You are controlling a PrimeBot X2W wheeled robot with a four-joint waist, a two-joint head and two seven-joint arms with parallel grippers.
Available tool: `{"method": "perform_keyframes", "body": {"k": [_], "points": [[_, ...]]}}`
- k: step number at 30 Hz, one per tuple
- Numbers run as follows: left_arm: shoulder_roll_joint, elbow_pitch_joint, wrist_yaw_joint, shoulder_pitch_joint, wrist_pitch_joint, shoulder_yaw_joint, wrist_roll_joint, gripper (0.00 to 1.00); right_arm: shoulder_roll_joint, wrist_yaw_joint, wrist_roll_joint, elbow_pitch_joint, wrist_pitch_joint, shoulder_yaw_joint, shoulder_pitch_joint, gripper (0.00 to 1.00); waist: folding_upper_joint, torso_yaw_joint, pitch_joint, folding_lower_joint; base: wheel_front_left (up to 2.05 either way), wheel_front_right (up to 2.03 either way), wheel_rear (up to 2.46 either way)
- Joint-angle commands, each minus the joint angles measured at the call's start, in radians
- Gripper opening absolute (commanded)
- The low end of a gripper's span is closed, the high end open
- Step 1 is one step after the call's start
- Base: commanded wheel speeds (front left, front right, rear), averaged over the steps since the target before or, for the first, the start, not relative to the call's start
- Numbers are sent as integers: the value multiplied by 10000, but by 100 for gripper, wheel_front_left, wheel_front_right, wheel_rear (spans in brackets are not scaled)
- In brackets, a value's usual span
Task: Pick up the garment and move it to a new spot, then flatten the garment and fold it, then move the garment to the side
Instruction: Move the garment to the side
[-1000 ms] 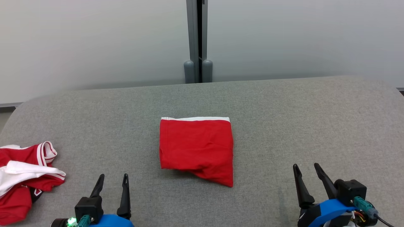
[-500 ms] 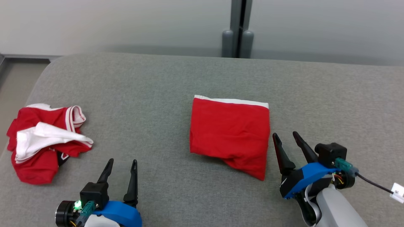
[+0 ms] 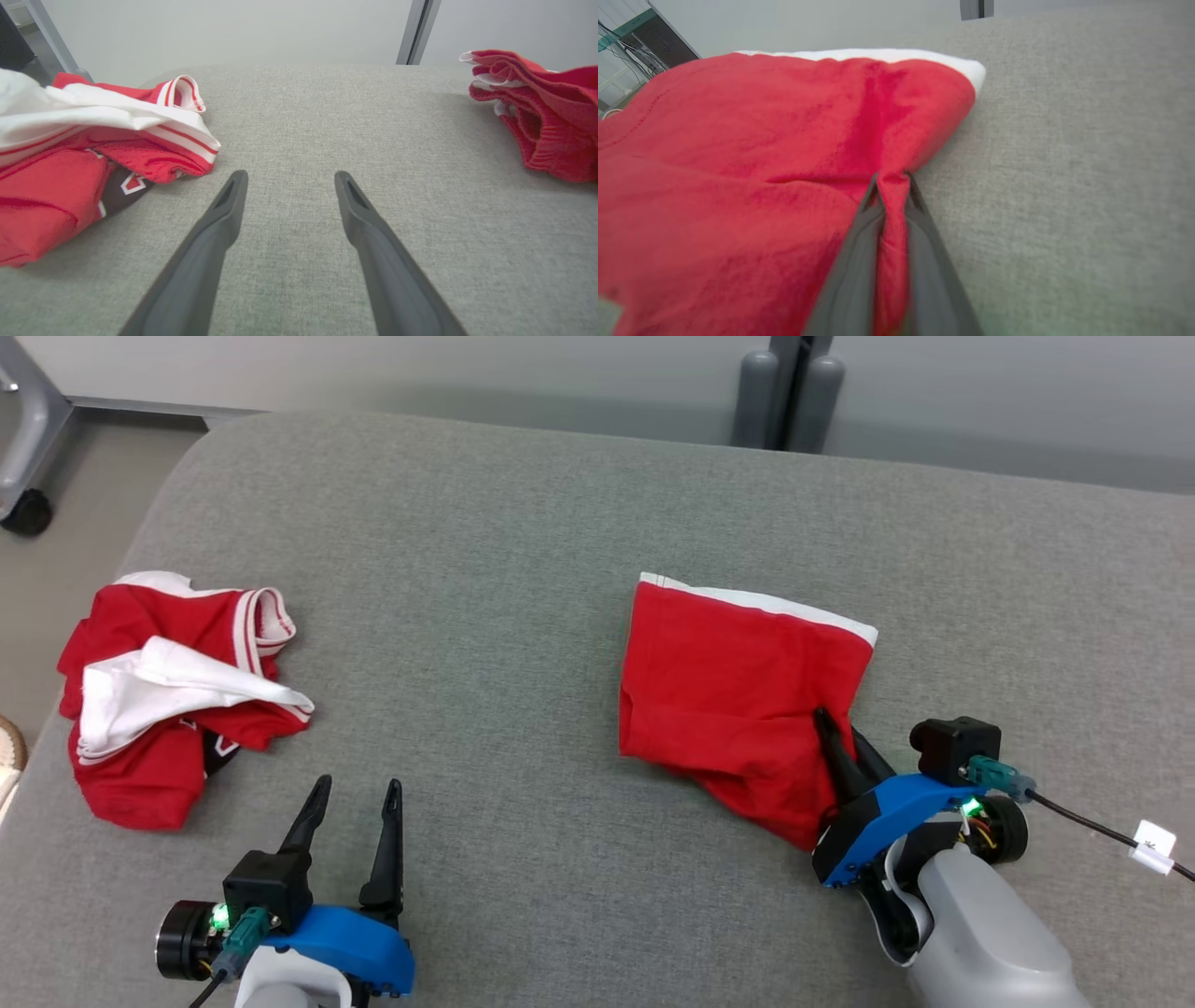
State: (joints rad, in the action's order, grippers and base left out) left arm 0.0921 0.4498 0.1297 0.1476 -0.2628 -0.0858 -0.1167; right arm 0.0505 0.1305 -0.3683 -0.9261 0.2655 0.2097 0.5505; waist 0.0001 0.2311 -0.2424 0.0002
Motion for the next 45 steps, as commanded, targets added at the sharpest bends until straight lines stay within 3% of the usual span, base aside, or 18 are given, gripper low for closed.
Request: {"method": "perform_keyframes", "body": {"k": [1, 7, 17, 25, 29, 34, 40, 45], "points": [[53, -121, 11, 166, -28, -99, -52, 100, 23, 4, 48, 121, -17, -149, -92, 0, -1, -263, 65, -2, 0, 0, 0], [142, -347, 13, 87, -28, -328, -48, 100, 22, 2, 182, 992, -9, -260, -627, 0, -1, -1604, 324, -2, 0, 0, 0], [257, -813, 12, 162, -28, -821, 42, 100, 13, 4, 7, 2257, -8, 359, -1481, 0, -1, -4803, 346, -2, 0, 0, 0], [512, -1018, 13, 162, -29, -1202, 27, 100, 11, 2, 142, 3162, -9, 609, -2124, 0, -1, -6379, 94, -2, 0, 0, 0], [537, -1019, 13, 148, -28, -1368, 2, 100, 8, 4, 525, 3094, -9, 346, -2164, 0, -1, -6354, 10, -2, 0, 0, 0], [703, -1007, 13, 199, -28, -1523, -81, 100, 10, 4, 1973, 2460, -9, -429, -1475, 0, -1, -5686, -176, -2, 0, 0, 0], [914, -998, 13, 94, -28, -1365, -272, 100, 338, 1, 4918, 1488, -158, -3006, -493, 0, -1, -4531, -417, -2, 0, 0, 0], [995, -923, 13, -95, -28, -1095, -379, 100, 783, 2, 6554, 1428, -614, -5344, -185, 0, -1, -3874, -514, -2, 0, 0, 0]]}}
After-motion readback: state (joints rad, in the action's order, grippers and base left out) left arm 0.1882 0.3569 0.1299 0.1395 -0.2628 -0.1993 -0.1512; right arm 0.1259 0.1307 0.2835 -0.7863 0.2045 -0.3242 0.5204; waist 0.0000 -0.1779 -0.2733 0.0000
